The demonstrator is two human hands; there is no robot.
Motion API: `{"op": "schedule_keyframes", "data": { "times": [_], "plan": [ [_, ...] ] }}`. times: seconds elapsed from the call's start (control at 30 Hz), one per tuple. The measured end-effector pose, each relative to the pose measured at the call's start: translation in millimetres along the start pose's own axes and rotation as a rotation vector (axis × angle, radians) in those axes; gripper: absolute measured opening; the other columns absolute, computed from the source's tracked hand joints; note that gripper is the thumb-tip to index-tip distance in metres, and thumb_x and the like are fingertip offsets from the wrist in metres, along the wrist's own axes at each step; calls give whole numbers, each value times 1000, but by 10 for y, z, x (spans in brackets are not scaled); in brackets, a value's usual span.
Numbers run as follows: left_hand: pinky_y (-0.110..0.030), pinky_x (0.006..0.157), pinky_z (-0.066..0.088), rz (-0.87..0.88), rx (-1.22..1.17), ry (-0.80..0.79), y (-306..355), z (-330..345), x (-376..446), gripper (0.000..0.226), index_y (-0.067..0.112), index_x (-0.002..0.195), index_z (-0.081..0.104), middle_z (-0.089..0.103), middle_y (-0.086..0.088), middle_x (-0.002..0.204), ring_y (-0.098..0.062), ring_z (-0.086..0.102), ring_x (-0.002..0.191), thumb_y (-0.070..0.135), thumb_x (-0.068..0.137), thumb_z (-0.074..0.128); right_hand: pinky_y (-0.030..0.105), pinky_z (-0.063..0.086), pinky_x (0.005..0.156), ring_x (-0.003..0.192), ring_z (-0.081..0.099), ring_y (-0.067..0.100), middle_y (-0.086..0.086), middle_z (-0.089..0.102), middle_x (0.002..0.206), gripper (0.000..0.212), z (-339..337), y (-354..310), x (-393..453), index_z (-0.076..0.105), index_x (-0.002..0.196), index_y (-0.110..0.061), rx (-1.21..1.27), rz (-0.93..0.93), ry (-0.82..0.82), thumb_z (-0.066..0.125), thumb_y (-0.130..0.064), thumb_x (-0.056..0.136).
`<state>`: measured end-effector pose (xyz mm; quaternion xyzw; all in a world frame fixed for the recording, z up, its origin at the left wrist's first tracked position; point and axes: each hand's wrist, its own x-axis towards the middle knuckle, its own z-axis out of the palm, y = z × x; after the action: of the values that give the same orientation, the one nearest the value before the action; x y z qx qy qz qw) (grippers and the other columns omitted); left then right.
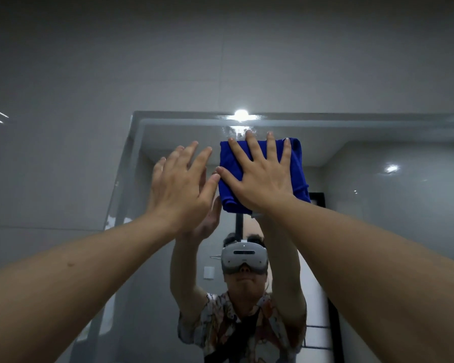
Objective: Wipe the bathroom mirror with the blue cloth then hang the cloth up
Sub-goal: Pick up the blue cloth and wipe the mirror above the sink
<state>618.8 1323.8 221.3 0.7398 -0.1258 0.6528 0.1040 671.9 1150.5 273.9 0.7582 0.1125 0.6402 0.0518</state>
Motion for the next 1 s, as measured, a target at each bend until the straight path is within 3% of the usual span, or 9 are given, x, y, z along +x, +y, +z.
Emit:
{"op": "schedule_keyframes", "data": {
  "times": [0.43,0.6,0.9,1.0],
  "plan": [
    [-53,122,20,65,51,-9,1424,447,95,75,24,155,39,33,-7,164,-28,26,152,60,91,20,66,-12,121,158,-7,40,2,-3,174,83,-151,1443,-402,-4,163,-41,19,17,4,4,-83,92],
    [-52,122,19,73,96,-31,1918,504,73,66,24,155,37,32,-6,164,-27,25,153,54,96,30,67,-8,122,158,-7,41,2,-2,174,82,-181,1882,-610,-7,163,-42,27,-5,7,0,-82,91],
    [-49,125,15,132,87,-94,2254,577,-48,70,26,156,36,30,-2,166,-23,21,154,56,94,26,66,-12,121,157,-13,41,1,-9,174,81,-202,2063,-724,-11,162,-41,18,-1,-17,-7,-78,89],
    [-49,125,15,154,70,-86,2274,589,-16,74,27,156,36,29,-1,166,-22,20,154,59,91,20,66,-12,121,157,-12,42,1,-7,174,78,-196,2082,-723,-10,162,-41,7,-10,-21,-1,-76,92]
  ]
}}
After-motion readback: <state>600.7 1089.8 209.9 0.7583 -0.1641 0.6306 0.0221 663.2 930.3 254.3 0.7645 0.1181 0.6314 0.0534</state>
